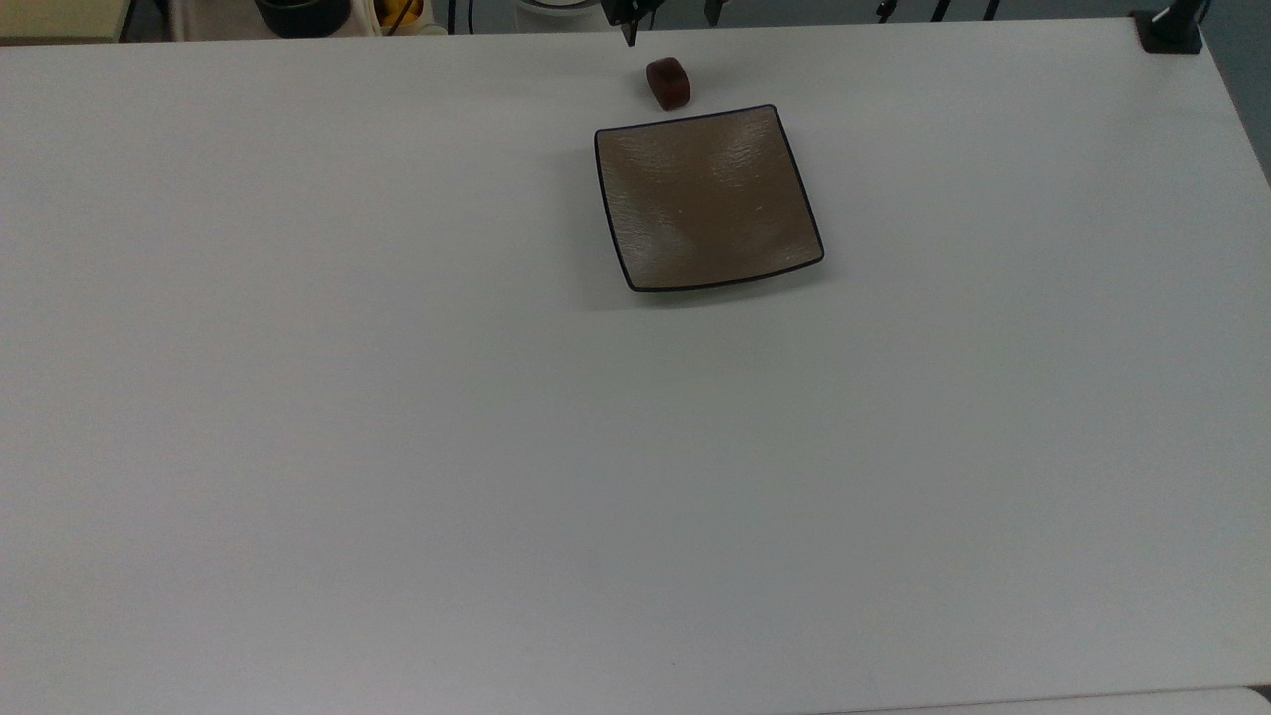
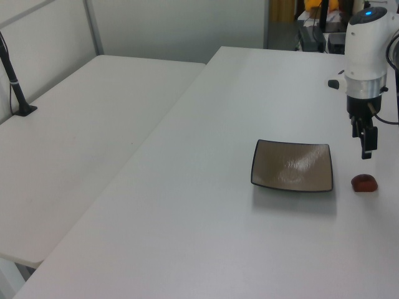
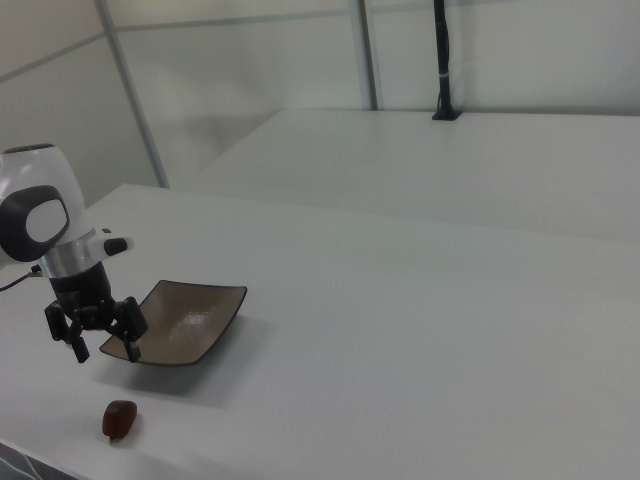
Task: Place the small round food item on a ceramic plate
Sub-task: 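Lower the gripper onto the food item and close on it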
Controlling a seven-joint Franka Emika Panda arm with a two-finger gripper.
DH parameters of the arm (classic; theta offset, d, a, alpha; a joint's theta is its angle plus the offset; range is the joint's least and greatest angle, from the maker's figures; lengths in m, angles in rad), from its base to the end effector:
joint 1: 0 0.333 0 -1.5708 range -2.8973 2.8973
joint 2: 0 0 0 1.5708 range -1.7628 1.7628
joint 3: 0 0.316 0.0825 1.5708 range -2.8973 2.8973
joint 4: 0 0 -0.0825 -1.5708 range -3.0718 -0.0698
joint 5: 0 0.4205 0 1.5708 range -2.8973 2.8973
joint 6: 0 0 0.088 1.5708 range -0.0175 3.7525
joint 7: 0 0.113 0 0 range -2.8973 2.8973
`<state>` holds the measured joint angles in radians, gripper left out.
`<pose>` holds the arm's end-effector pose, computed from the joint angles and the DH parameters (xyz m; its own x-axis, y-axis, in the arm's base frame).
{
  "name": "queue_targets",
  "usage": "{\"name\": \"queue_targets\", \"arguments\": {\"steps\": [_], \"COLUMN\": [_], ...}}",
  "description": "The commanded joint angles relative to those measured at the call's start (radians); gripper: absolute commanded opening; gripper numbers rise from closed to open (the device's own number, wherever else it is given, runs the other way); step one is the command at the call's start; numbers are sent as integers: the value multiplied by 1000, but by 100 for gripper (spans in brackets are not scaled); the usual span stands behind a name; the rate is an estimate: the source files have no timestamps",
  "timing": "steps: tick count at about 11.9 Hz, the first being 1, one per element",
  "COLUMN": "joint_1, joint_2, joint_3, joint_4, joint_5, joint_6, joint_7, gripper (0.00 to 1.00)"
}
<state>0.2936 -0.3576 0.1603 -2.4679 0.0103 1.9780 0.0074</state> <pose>0.3979 0.1934 0.3870 0.9028 0.4082 -0.1353 0.4175 -0.9074 0.0481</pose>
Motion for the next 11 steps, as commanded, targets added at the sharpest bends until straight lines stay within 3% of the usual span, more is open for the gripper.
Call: {"name": "queue_targets", "arguments": {"steps": [1, 9, 11], "joint_1": [12, 55, 55], "joint_2": [-9, 114, 132], "joint_3": [-5, -4, -5], "joint_4": [-74, -137, -138], "joint_5": [51, 53, 53], "joint_6": [79, 220, 223], "joint_7": [-11, -3, -3], "gripper": [100, 100, 93]}}
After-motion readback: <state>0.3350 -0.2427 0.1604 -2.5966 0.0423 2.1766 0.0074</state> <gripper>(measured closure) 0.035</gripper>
